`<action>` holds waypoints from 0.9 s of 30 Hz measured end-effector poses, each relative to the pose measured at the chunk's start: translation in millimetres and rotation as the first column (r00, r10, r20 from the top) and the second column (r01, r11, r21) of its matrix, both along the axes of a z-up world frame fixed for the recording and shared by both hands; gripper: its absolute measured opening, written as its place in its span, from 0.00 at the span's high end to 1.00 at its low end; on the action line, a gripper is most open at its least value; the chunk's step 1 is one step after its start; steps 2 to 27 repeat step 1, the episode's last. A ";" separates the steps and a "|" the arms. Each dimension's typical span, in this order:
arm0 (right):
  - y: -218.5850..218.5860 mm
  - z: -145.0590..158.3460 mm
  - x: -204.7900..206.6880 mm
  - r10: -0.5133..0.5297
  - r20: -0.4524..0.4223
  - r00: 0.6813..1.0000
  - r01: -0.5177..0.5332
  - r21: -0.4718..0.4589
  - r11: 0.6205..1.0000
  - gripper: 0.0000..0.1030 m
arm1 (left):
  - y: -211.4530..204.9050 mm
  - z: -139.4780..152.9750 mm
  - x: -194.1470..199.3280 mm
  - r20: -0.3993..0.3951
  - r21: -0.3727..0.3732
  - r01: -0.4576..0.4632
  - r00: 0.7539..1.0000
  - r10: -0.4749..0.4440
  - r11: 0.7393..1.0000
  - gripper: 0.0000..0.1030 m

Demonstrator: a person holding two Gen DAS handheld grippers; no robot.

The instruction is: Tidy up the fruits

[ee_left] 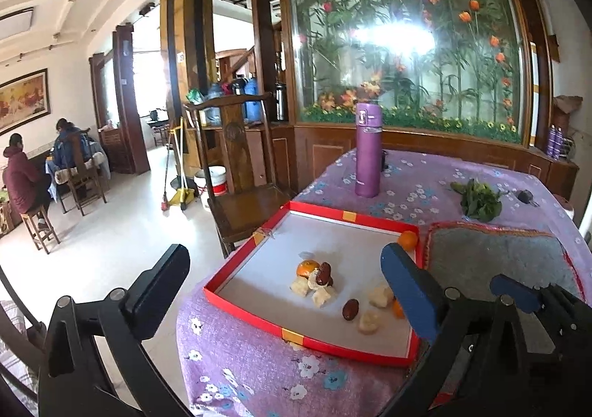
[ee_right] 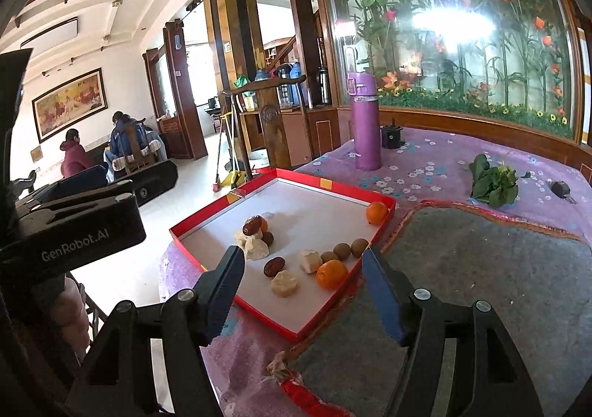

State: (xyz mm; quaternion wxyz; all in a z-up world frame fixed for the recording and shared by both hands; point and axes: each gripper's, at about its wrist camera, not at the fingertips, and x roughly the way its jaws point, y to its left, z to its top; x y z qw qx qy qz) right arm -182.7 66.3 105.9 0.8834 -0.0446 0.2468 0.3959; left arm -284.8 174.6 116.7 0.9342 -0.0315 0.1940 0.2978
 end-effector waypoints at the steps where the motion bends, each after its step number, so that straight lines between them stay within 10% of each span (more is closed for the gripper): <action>1: 0.1 -0.8 1.2 -0.001 -0.007 1.000 0.001 0.002 1.000 0.34 | 0.4 -0.3 0.7 -0.003 -0.006 0.003 1.000 -0.003 1.000 0.00; 27: 0.1 -0.8 1.2 -0.001 -0.007 1.000 0.001 0.002 1.000 0.34 | 0.4 -0.3 0.7 -0.003 -0.006 0.003 1.000 -0.003 1.000 0.00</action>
